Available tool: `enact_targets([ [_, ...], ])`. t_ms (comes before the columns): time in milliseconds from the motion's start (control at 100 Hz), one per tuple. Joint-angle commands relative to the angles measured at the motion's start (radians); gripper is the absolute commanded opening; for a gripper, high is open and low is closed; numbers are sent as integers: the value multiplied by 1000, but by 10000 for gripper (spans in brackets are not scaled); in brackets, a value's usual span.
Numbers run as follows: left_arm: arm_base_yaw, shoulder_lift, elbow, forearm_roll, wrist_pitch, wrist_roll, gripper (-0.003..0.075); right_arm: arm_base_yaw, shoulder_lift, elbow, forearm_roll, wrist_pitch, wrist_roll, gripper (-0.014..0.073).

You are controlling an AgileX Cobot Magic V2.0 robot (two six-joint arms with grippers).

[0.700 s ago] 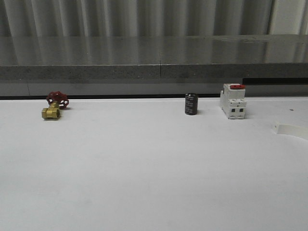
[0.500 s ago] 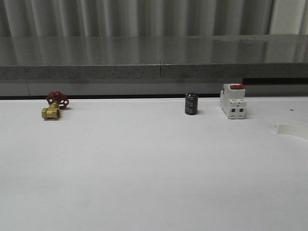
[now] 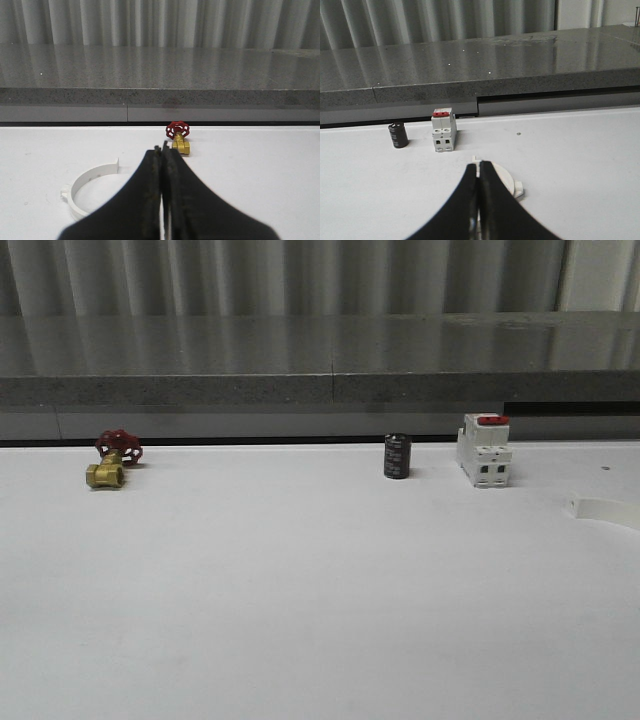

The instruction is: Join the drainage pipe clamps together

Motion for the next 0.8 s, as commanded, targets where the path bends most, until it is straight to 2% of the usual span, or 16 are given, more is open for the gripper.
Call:
enact_targets([
  [0,3,42,-105,-3,-25,-4,-20,-8,-19,-16,-5,-86,-5,-69],
  [90,3,114,-193,-3,60,-4,-20,-8,-19,-16,-5,-86,-5,-69],
  [210,3,248,-338,-3,276,-4,-20,-8,-19,-16,-5,-86,-5,-69],
  [340,3,379,-464,-15,429,-4,-20,-8,-19,-16,-5,-86,-5,-69],
  [520,3,509,-573,-67,490,-4,-20,-8,-19,-16,-5,-86,-5,-69],
  [660,3,565,-576,-67,504,-4,-20,-8,-19,-16,-5,-86,-5,-69],
  [790,3,592,-576,-67,571,-4,-20,-8,-19,-16,-5,-86,-5,-69],
])
